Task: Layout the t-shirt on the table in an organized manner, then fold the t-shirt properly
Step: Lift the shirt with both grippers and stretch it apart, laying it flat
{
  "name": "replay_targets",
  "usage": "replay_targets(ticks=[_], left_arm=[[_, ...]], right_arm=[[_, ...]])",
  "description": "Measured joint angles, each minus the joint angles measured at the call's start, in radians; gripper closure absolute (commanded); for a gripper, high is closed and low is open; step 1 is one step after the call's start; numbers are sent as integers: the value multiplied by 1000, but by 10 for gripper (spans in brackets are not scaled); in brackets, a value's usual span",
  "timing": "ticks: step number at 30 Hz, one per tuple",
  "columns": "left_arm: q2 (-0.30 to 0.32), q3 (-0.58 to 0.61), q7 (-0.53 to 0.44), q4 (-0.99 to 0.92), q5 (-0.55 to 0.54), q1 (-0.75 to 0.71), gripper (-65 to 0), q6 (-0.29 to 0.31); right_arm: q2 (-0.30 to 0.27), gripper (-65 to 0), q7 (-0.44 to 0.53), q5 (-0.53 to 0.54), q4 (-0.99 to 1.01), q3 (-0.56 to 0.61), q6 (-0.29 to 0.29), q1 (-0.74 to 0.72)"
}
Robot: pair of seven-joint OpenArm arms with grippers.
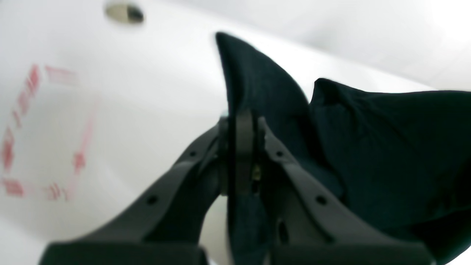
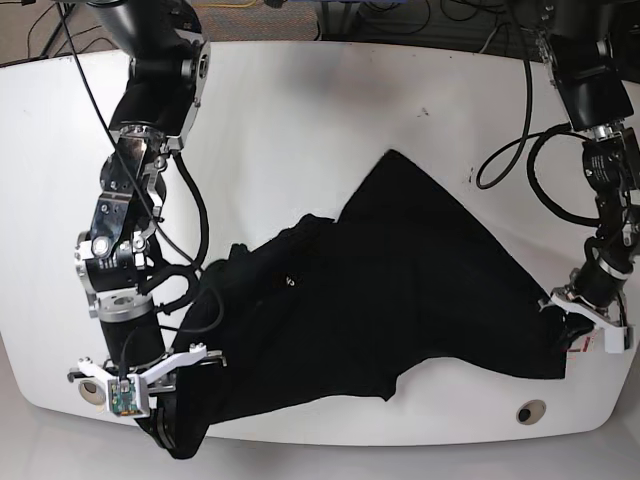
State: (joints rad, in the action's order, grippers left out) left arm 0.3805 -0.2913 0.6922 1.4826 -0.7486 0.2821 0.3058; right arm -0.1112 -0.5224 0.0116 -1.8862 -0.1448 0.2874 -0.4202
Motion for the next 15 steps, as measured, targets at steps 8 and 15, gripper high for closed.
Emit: replay_targets(ticks=[8, 15], left_arm=[[63, -65, 64, 44, -7, 120, 0, -4], [135, -145, 138, 41, -11, 297, 0, -2]], right_arm=[[-45, 0, -22, 20, 70, 7, 9, -139], [-108, 0, -82, 15, 108, 0, 0, -289]])
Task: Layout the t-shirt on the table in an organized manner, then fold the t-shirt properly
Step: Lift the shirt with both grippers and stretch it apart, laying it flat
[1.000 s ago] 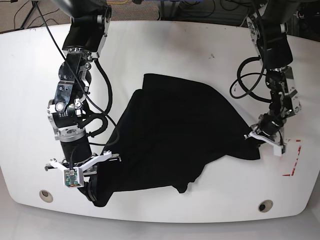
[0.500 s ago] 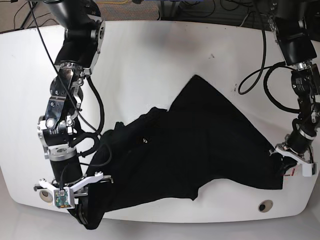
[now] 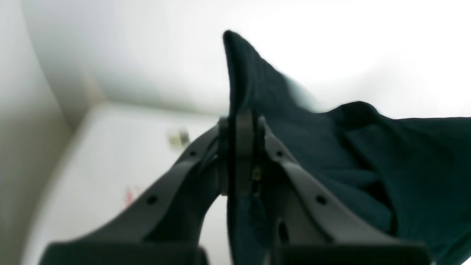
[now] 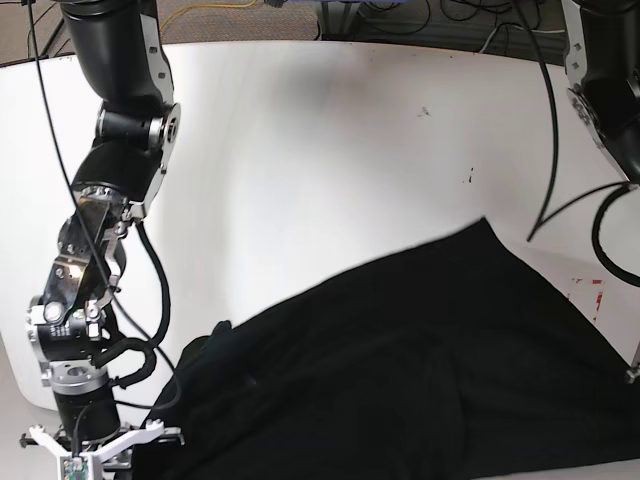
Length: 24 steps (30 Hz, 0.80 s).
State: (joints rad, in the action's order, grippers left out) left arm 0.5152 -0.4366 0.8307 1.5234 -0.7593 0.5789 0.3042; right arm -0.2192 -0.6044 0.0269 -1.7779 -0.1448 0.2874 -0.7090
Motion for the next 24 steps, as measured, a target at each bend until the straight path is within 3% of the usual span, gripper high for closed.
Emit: replay_targets(ticks=[6, 13, 18, 24], left_arm=[[71, -9, 14, 1, 2, 87, 0, -1], [70, -2, 31, 4, 1, 90, 0, 0], [72, -8, 23, 4, -5, 31, 0, 3], [49, -84, 33, 18, -12, -143, 0, 20]], right_arm=[[-42, 0, 2, 1, 17, 0, 1, -59], [-45, 0, -1, 3, 19, 0, 1, -36], [-45, 0, 5, 18, 5, -60, 16, 55], [-41, 0, -2, 77, 5, -180, 42, 227]])
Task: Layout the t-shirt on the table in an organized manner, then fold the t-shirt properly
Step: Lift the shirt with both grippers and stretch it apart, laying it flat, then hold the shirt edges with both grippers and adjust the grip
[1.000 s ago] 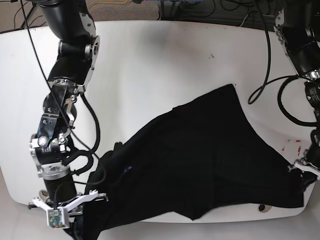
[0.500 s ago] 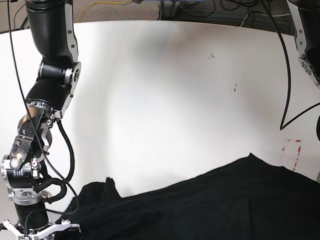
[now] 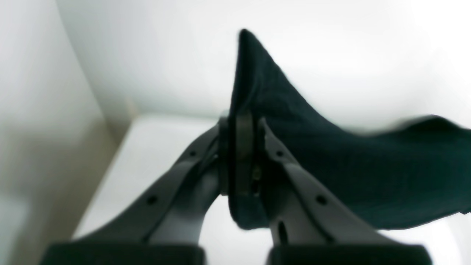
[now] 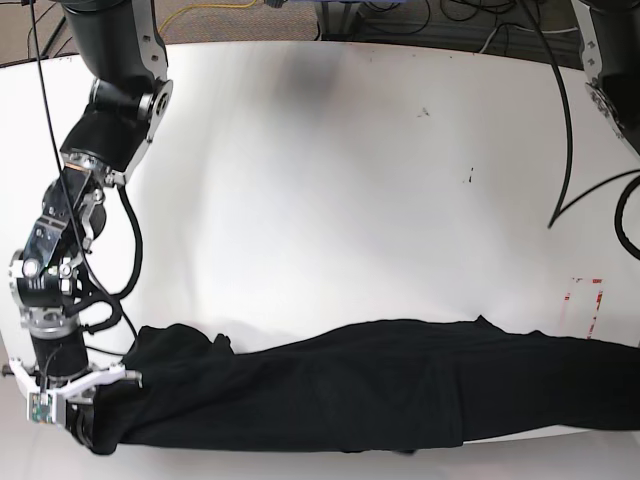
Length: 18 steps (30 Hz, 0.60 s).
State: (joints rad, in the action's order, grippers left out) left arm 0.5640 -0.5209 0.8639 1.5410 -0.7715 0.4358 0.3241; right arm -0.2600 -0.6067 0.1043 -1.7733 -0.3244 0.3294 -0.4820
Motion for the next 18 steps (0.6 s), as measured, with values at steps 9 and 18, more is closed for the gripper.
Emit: replay_targets(ticks=[9, 18], left_arm=[[-48, -126, 0, 8, 16, -293, 0, 101], [-106, -168, -3, 7, 31, -533, 0, 133]], right_arm=[[16, 0, 59, 164, 36, -68, 28, 307], [65, 0, 133, 197, 112, -77, 13, 559]])
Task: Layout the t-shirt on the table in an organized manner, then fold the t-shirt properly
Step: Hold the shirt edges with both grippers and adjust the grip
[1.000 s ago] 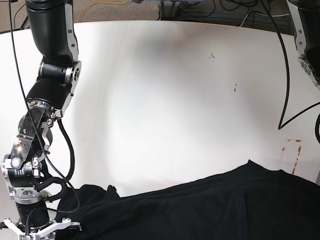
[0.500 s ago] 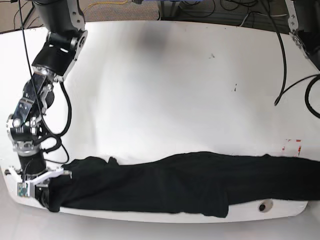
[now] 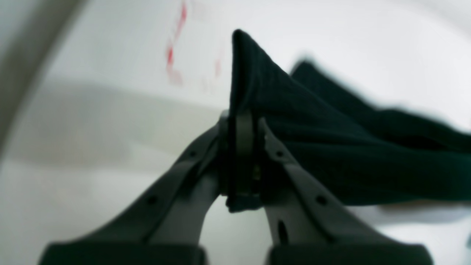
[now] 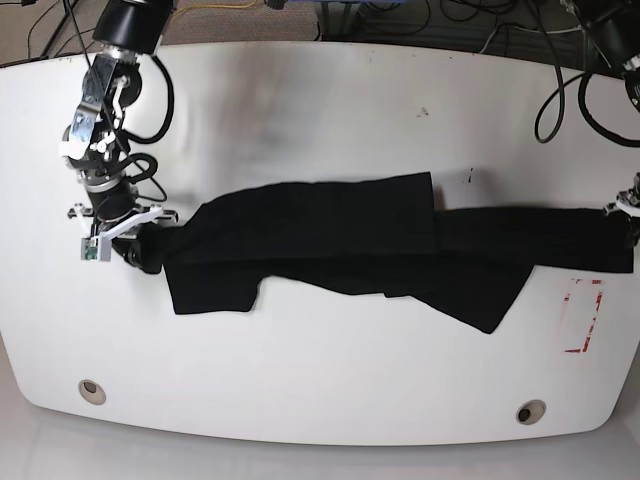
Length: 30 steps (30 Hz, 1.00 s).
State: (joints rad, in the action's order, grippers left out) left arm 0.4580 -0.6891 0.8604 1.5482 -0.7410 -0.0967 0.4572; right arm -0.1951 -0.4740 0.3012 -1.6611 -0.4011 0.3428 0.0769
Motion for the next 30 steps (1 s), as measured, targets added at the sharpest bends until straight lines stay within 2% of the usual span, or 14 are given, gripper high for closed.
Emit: replay_targets(ticks=[4, 12, 14, 16, 22, 26, 30], left_arm=[[-5, -2, -8, -1, 64, -80, 0, 60], [-69, -29, -69, -1, 201, -178, 0, 145], [-69, -30, -66, -3, 244, -200, 0, 172], [-67, -32, -68, -4, 262, -208, 0, 193], [-61, -37, -76, -4, 270, -237, 0, 237], [-64, -37, -76, -4, 273, -256, 0, 240], [-61, -35, -75, -3, 274, -267, 0, 240]], right_arm=[[35, 0, 22, 3, -2, 0, -2, 70], [85, -19, 24, 3, -6, -1, -2, 176], [93, -60, 25, 2, -7, -1, -2, 203], [102, -130, 26, -4, -10, -1, -5, 221], [142, -301, 26, -4, -29, 2, -2, 273], [152, -352, 28, -5, -36, 2, -5, 299], [163, -360, 25, -1, -66, 3, -5, 335]])
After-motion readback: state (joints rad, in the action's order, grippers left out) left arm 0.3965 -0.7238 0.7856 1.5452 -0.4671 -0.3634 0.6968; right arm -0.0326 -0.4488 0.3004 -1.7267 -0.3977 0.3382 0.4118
